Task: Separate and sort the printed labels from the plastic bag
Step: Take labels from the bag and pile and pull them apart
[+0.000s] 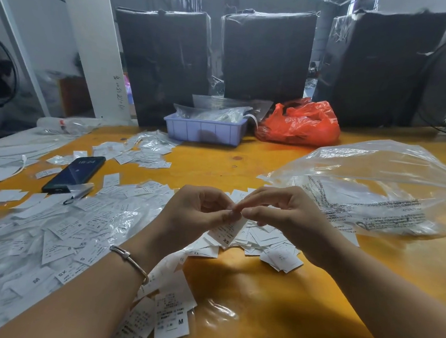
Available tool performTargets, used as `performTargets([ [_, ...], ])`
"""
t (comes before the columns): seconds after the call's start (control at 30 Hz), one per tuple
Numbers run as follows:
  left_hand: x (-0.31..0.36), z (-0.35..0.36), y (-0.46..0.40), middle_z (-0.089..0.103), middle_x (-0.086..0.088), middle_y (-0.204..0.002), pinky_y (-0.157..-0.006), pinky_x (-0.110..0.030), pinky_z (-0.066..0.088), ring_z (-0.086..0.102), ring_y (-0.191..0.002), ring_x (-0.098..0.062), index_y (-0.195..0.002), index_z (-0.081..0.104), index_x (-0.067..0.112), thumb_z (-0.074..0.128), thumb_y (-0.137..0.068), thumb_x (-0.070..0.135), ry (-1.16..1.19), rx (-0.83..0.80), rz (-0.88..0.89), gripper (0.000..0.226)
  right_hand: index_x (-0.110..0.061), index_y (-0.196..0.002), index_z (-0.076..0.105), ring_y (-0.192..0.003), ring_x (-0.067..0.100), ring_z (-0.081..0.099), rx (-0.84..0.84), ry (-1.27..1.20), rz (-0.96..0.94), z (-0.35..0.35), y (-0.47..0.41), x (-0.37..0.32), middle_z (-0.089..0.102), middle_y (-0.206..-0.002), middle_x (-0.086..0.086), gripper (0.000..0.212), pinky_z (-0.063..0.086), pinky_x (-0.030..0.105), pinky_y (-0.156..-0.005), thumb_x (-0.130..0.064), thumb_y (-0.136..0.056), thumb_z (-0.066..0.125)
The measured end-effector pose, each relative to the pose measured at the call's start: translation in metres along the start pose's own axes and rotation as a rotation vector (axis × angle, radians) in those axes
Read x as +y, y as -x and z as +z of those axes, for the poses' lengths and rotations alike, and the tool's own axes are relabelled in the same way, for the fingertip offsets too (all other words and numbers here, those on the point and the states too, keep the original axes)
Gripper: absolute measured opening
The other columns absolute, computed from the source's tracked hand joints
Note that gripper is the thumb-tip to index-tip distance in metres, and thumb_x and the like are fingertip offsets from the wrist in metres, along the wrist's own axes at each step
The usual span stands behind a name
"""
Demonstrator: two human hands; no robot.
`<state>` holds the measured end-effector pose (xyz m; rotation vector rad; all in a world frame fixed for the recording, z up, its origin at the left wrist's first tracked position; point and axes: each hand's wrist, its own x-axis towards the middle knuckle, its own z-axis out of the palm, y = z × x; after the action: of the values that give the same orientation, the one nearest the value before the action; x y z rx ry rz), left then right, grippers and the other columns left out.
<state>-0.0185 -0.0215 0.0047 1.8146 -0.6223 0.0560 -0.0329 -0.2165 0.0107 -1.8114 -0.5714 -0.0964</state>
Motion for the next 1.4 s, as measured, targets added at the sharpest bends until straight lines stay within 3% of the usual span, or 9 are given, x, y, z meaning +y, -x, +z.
performTargets([
  [0.2,-0.001,0.001,0.0,0.071,-0.015,-0.082,-0.072,-0.026,0.056,0.067,-0.077,-0.014,-0.09,0.07,-0.008,0.07,-0.08,-0.002,-0.039,-0.034,-0.02,0.012,-0.013,-0.094,0.077,-0.086,0.023,0.059,-0.088,-0.053,0.096,0.001,-0.001,0.001,0.072,-0.093,0.01,0.017,0.044,0.03,-0.07,-0.006,-0.083,0.067],
  [0.5,0.001,-0.001,-0.001,0.076,-0.011,-0.087,-0.073,-0.035,0.061,0.073,-0.084,-0.021,-0.106,0.064,0.006,0.068,-0.084,0.0,-0.034,-0.013,-0.043,0.022,0.001,-0.088,0.074,-0.083,0.031,0.069,0.03,0.015,-0.025,0.003,-0.002,0.003,0.072,-0.082,0.017,0.014,0.057,0.047,-0.08,0.004,-0.074,0.074],
  [0.67,0.001,-0.001,-0.001,0.077,-0.002,-0.082,-0.064,-0.02,0.056,0.073,-0.08,-0.012,-0.097,0.067,0.004,0.068,-0.083,0.003,-0.035,0.009,-0.037,0.014,0.003,-0.084,0.072,-0.078,0.027,0.07,0.057,0.041,-0.035,0.004,-0.002,0.005,0.072,-0.08,0.016,0.013,0.059,0.037,-0.074,0.001,-0.073,0.077],
  [0.83,0.002,-0.002,-0.001,0.077,-0.006,-0.088,-0.064,-0.022,0.056,0.074,-0.083,-0.015,-0.107,0.063,0.011,0.071,-0.08,0.01,-0.02,0.012,-0.063,0.028,-0.005,-0.09,0.073,-0.075,0.026,0.067,0.081,0.088,-0.034,0.004,-0.002,0.005,0.071,-0.078,0.01,0.017,0.055,0.038,-0.071,-0.006,-0.074,0.078],
  [1.03,0.001,-0.001,0.0,0.076,-0.002,-0.083,-0.069,-0.022,0.057,0.072,-0.081,-0.008,-0.093,0.07,0.008,0.072,-0.083,0.011,-0.098,-0.018,-0.077,0.011,-0.003,-0.089,0.071,-0.067,0.026,0.065,0.134,0.021,-0.032,0.005,-0.003,0.006,0.07,-0.074,0.012,0.016,0.056,0.04,-0.071,0.006,-0.076,0.073],
  [1.1,0.001,-0.001,-0.001,0.074,0.0,-0.078,-0.067,-0.019,0.054,0.069,-0.075,-0.006,-0.085,0.071,0.004,0.072,-0.082,0.008,-0.086,0.012,-0.054,0.005,0.001,-0.088,0.07,-0.064,0.026,0.065,0.165,-0.021,-0.044,0.004,-0.003,0.007,0.071,-0.072,0.015,0.017,0.057,0.042,-0.069,0.012,-0.075,0.069],
  [1.23,0.005,-0.002,-0.003,0.072,0.002,-0.077,-0.07,-0.033,0.054,0.063,-0.077,-0.01,-0.078,0.073,0.015,0.07,-0.085,0.011,-0.166,0.076,-0.041,0.009,-0.001,-0.084,0.07,-0.064,0.021,0.069,0.231,-0.041,-0.107,0.007,-0.004,0.006,0.072,-0.072,0.016,0.022,0.059,0.035,-0.064,0.018,-0.076,0.063],
  [1.3,0.011,-0.007,-0.005,0.071,0.001,-0.078,-0.066,-0.028,0.052,0.061,-0.079,-0.015,-0.076,0.072,0.021,0.067,-0.088,0.014,-0.188,0.129,-0.042,0.015,-0.005,-0.083,0.07,-0.066,0.02,0.069,0.273,-0.047,-0.123,0.006,-0.004,0.006,0.072,-0.072,0.014,0.023,0.058,0.03,-0.063,0.016,-0.077,0.064],
  [1.4,0.029,-0.023,-0.011,0.072,0.005,-0.079,-0.06,-0.017,0.051,0.064,-0.077,-0.006,-0.082,0.071,0.023,0.065,-0.087,0.017,-0.102,0.266,0.006,0.01,-0.005,-0.089,0.071,-0.067,0.021,0.069,0.311,-0.03,-0.111,0.003,-0.002,0.008,0.072,-0.073,0.012,0.017,0.057,0.028,-0.062,0.009,-0.08,0.066],
])
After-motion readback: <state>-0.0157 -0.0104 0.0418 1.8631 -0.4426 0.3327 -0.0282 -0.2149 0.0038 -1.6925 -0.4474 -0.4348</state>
